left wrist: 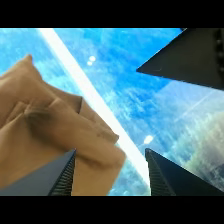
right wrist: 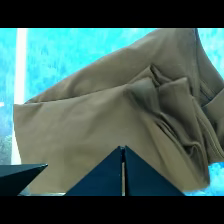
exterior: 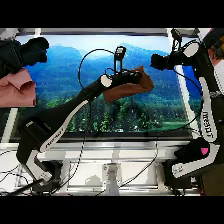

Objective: Fold the clothes and pants, and hang the long-sleeved shirts on hangers.

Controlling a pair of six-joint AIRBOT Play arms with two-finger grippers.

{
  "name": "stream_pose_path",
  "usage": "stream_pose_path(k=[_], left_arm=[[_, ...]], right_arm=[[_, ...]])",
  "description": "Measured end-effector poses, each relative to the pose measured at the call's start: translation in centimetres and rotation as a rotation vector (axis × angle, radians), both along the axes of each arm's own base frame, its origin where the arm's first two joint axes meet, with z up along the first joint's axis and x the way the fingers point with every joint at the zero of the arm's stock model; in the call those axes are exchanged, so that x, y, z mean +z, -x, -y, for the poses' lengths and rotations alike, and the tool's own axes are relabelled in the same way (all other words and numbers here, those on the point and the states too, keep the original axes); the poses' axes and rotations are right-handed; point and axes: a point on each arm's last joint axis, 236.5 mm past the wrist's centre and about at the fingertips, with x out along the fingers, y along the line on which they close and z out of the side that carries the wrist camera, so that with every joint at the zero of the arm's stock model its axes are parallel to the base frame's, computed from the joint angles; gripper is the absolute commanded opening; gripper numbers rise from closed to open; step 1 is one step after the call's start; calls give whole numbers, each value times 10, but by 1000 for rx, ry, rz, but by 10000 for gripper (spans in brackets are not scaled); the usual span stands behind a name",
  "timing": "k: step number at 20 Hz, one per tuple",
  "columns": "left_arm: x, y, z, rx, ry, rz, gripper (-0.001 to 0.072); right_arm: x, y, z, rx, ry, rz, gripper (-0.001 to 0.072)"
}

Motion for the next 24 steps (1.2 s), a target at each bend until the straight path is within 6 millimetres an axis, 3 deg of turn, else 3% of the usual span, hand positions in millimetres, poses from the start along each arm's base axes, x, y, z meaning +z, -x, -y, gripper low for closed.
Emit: stream_pose_path(k=[2,5,7,9,13,17,18,24], left_arm=[[1,0,0,3,7,-3,516],[9,-3,-4,9,13,6,516],[17,-7,-14,5,-1,25,516],[24,-11,-27,-8,-16,31,515],[28,-16,-53,-42,-41,1,514],[22,-12,-72,-90,-61,-56,514],[20,-11,-74,-99,-64,-66,514],[17,-7,-80,-123,-71,-91,514]], right_arm=[[-2,1,4,1,21,-4,49],[-8,3,14,17,84,-10,404],[-12,5,23,35,138,-11,479],[-15,5,32,46,177,-10,522],[-31,8,51,34,178,-59,525],[-59,9,64,-14,40,-144,660],[-68,8,65,-23,0,-165,711],[-122,0,52,-46,-183,-267,711]])
